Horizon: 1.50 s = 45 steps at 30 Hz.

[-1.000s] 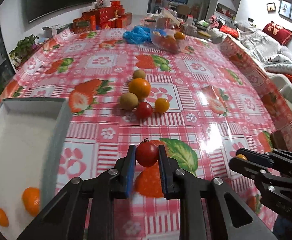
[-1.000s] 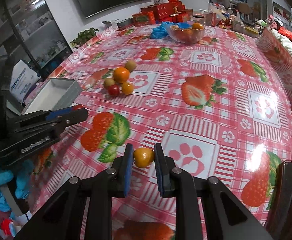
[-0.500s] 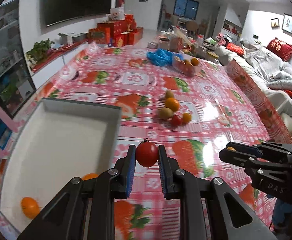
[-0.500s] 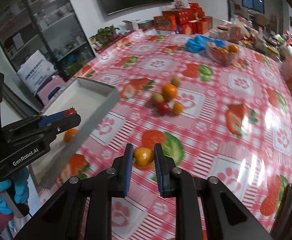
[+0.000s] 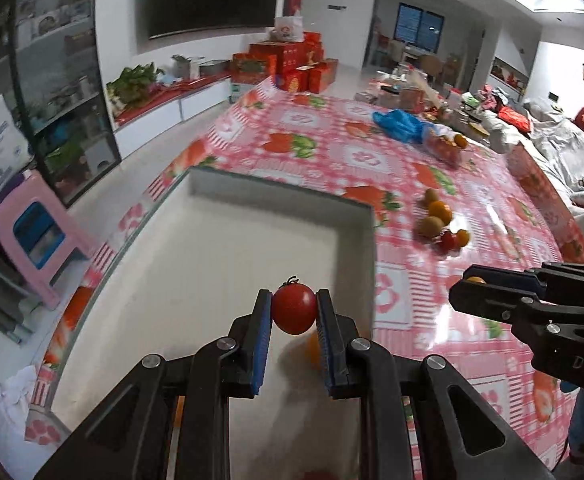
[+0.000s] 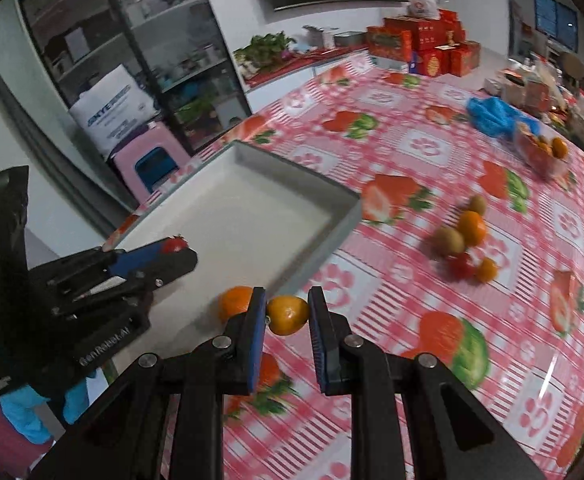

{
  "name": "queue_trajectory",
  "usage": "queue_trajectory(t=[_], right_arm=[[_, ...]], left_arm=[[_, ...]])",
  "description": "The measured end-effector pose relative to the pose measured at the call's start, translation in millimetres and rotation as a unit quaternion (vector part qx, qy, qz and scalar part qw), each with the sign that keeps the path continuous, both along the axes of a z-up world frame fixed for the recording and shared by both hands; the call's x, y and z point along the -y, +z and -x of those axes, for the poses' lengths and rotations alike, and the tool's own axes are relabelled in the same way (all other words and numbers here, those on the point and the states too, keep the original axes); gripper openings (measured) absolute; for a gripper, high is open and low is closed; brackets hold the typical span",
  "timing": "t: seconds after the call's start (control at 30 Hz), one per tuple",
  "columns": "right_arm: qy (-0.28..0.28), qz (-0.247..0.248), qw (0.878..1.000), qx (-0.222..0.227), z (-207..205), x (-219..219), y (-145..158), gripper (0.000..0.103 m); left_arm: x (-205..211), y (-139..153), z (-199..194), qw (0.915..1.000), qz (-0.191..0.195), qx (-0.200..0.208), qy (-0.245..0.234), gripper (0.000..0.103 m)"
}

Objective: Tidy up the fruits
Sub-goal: 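Carry the red and yellow cherry tomatoes over the white tray with both grippers, then open both grippers to drop the two cherry tomatoes into the tray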

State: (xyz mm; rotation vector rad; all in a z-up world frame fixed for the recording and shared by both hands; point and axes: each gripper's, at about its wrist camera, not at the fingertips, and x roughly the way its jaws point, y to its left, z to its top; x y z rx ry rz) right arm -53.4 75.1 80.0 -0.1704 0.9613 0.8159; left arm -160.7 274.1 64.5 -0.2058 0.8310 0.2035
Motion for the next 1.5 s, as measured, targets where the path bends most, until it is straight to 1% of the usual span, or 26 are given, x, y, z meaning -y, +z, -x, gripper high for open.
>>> queue_trajectory(t=[0.33,0.57,0.77,1.07,1.13,1.17,1.2,1.23,1.27,1.3,1.33,1.37,1.4,1.47,1.5], right_arm=[[0.017,0.015,1.000,-0.020,-4.4,-46.5,-13.4,0.023],[0.027,0.029,0.999,-0.025,-5.0,-69.8,-22.9,0.023],[0.021,0.033,0.998,-0.039,-10.9,-74.4,-31.2,0.024],[0.016,0.035,0.998,-0.050,-16.6,-73.8,-35.4,0.024],[0.014,0.035,0.998,-0.048,-17.5,-73.3,-34.5,0.029],[0.013,0.034,0.998,-0.048,-17.5,-72.7,-33.7,0.037],[0.013,0.034,0.998,-0.048,-17.6,-72.2,-33.1,0.049],[0.013,0.033,0.998,-0.047,-17.3,-71.8,-32.3,0.055],[0.013,0.032,0.998,-0.044,-16.7,-71.8,-31.1,0.063],[0.014,0.032,0.998,-0.043,-16.1,-71.6,-30.2,0.066],[0.015,0.031,0.999,-0.041,-15.8,-71.4,-29.3,0.067],[0.015,0.031,0.999,-0.040,-15.6,-71.1,-28.5,0.070],[0.014,0.031,0.999,-0.040,-15.7,-70.8,-28.1,0.074],[0.010,0.028,0.999,-0.041,-17.1,-68.8,-26.3,0.079],[0.009,0.024,0.999,-0.041,-17.3,-67.4,-25.1,0.080]], left_arm=[[-34.7,-17.7,8.6,0.9994,0.007,-0.015,0.030,0.023],[-47.5,-23.9,8.8,0.9987,0.014,-0.020,0.046,0.023],[-51.7,-29.2,5.9,0.9979,0.023,-0.027,0.054,0.023],[-49.9,-35.7,2.0,0.9973,0.019,-0.042,0.057,0.023],[-48.9,-37.9,1.0,0.9970,0.015,-0.048,0.059,0.023],[-48.4,-39.0,0.3,0.9968,0.014,-0.051,0.060,0.023],[-48.9,-40.0,0.0,0.9966,0.013,-0.054,0.061,0.024],[-48.9,-41.4,-0.4,0.9962,0.013,-0.059,0.062,0.028],[-49.0,-42.1,-0.2,0.9961,0.014,-0.061,0.062,0.052],[-48.1,-41.4,0.9,0.9960,0.011,-0.059,0.066,0.069],[-46.8,-38.5,3.3,0.9960,0.002,-0.050,0.074,0.093],[-45.1,-34.5,6.6,0.9960,-0.009,-0.038,0.080,0.096],[-43.8,-31.5,7.8,0.9961,-0.015,-0.031,0.081,0.096],[-42.7,-29.1,6.0,0.9966,-0.017,-0.036,0.072,0.096],[-42.2,-28.5,5.1,0.9965,-0.019,-0.039,0.072,0.096]])
